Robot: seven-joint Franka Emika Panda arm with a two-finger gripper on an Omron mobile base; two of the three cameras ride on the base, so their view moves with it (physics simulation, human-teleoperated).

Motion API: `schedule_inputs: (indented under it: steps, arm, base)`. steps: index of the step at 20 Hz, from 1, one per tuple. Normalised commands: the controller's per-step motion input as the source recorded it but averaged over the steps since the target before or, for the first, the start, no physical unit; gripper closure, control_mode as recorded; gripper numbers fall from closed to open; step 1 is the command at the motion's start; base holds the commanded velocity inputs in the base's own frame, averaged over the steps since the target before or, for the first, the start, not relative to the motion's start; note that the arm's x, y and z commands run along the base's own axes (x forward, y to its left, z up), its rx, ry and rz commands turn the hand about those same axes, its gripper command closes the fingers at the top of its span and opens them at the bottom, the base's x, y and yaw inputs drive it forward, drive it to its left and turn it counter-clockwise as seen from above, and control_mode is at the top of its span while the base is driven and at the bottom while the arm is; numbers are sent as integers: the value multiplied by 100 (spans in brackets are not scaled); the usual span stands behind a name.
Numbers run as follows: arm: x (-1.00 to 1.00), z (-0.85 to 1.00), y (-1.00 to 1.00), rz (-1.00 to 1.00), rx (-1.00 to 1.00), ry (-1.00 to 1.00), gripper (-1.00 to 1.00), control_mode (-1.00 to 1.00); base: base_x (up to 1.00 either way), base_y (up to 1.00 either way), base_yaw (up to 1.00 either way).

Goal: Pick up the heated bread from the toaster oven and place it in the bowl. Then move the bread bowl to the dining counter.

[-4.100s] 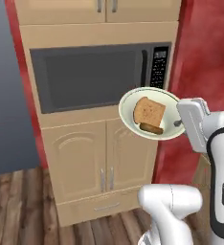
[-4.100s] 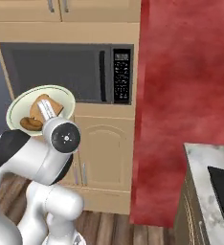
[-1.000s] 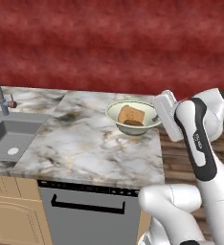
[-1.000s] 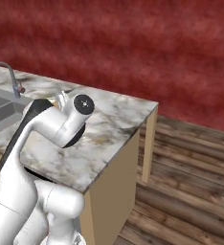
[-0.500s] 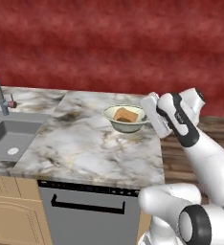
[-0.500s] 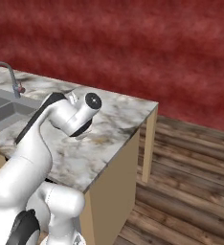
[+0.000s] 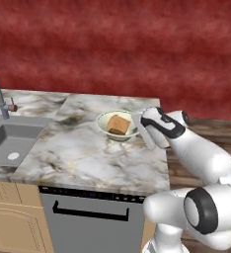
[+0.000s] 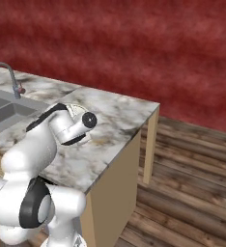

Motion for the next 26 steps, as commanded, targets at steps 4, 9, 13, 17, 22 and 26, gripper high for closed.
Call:
schedule_inputs:
  steps: [4, 9, 13, 17, 22, 26]
  arm:
    - [43, -10, 31, 0, -8, 0, 100, -100]
    - [34, -26, 22, 0, -11, 0, 100, -100]
    - [31, -28, 18, 0, -14, 2, 100, -100]
    - [19, -34, 7, 0, -16, 4, 100, -100]
    - [5, -28, 0, 0, -13, 5, 100, -100]
    - [0, -23, 0, 0, -13, 7, 100, -100]
  base:
    - [0, 0, 0]
    - [0, 0, 0]
    - [0, 0, 0]
    - [0, 0, 0]
    - [0, 0, 0]
    - [0, 0, 0]
